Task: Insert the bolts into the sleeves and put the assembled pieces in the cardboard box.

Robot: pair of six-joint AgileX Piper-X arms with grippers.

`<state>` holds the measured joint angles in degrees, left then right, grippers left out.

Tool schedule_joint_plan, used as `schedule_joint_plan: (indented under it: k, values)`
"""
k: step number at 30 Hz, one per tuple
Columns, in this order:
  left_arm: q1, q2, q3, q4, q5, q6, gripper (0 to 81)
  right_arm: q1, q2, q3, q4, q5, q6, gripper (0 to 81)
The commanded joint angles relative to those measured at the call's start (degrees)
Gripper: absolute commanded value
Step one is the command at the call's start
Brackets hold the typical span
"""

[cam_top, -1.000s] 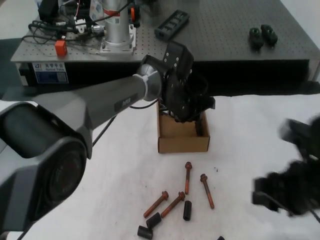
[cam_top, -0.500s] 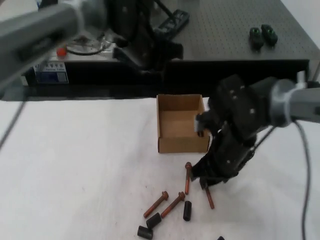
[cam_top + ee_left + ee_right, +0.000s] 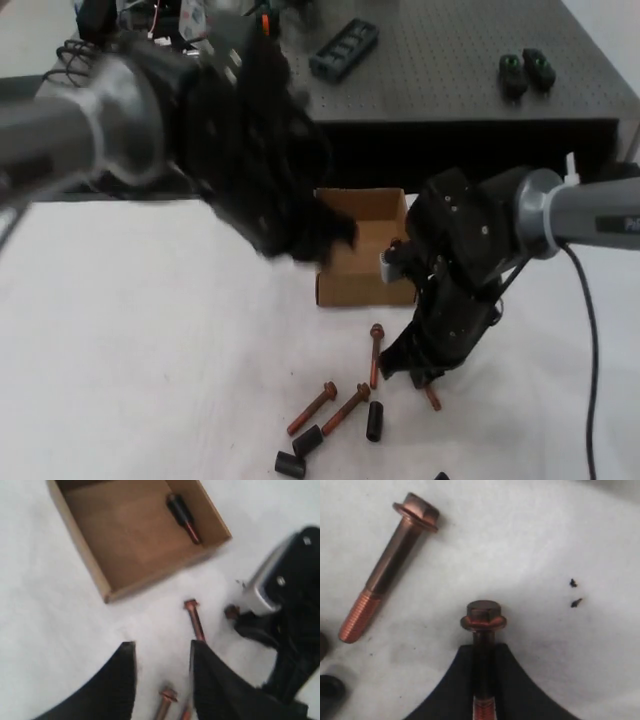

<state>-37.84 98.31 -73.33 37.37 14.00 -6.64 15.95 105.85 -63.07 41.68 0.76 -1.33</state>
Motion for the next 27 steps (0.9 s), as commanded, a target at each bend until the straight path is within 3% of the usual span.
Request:
schedule_joint_plan:
  k: [1, 8, 11, 16, 21, 27]
  values:
    - [0.3, -0.3, 0.0, 0.1, 0.4, 1.3, 31.1, -3.5, -6.3, 1.9, 1.0, -0.8, -1.0, 4.9]
    - [-7.3, 7.2, -2.0, 2.9, -0.1, 1.3, 33.0, -11.6, -25.7, 14.4, 5.1, -0.8, -1.0, 4.9]
    - [-11.0, 8.9, -3.2, 4.1, 2.1, 7.2, 33.0, -16.0, -35.0, 20.2, 5.9, -0.8, -1.0, 4.9]
    - [-16.5, 10.3, -4.2, 4.6, -1.0, 11.1, 33.0, -23.4, -47.5, 27.2, 9.8, -0.8, -1.0, 4.9]
    - [-19.6, 12.8, -5.0, 4.6, -1.0, 11.9, 33.0, -25.5, -55.4, 29.7, 11.7, -1.8, -0.9, 4.9]
    - [-20.3, 16.4, -6.8, 4.9, -3.0, 13.3, 33.0, -25.5, -57.9, 29.7, 13.8, -1.8, -0.6, 4.9]
